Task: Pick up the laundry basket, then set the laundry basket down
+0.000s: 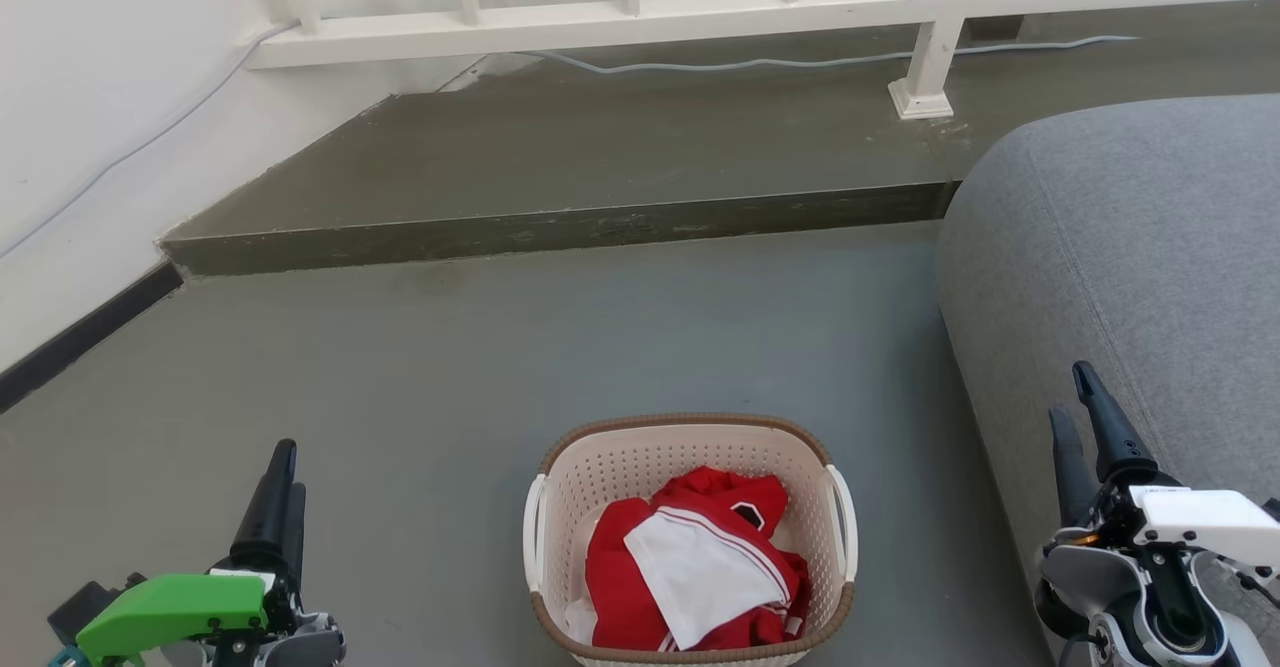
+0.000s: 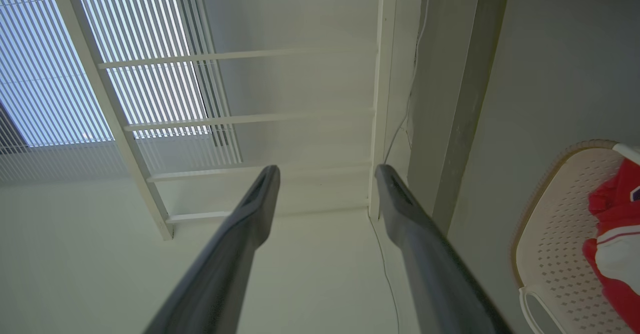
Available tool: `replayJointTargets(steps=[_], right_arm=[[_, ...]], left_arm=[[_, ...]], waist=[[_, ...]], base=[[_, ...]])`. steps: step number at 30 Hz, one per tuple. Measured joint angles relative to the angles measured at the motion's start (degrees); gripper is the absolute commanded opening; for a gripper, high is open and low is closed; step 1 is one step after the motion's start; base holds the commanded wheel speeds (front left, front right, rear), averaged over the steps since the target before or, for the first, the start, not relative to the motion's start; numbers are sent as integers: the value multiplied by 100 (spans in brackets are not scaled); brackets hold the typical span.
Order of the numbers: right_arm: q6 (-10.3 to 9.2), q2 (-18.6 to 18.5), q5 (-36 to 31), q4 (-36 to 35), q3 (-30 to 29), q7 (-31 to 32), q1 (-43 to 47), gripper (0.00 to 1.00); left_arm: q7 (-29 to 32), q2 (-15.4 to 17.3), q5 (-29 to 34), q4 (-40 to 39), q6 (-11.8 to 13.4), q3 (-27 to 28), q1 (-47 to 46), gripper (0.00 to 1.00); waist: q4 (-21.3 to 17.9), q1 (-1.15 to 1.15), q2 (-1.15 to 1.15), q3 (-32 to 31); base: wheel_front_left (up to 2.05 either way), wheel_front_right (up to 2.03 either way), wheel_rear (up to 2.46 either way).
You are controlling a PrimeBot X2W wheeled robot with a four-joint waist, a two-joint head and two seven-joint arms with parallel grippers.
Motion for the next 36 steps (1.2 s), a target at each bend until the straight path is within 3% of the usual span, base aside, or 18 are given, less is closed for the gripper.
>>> replayJointTargets(steps=[17,36], right_arm=[[2,-294,-856,-320,535,-435,-127,100],[4,-625,-2392,-335,933,-846,-264,100]], left_arm=[[-376,227,1088,-250,0,-475,-71,100],[-747,374,3283,-547,0,-625,-223,100]], waist=[[-13,0,0,33],[-32,0,0,35]], base=[[0,0,0],[0,0,0]])
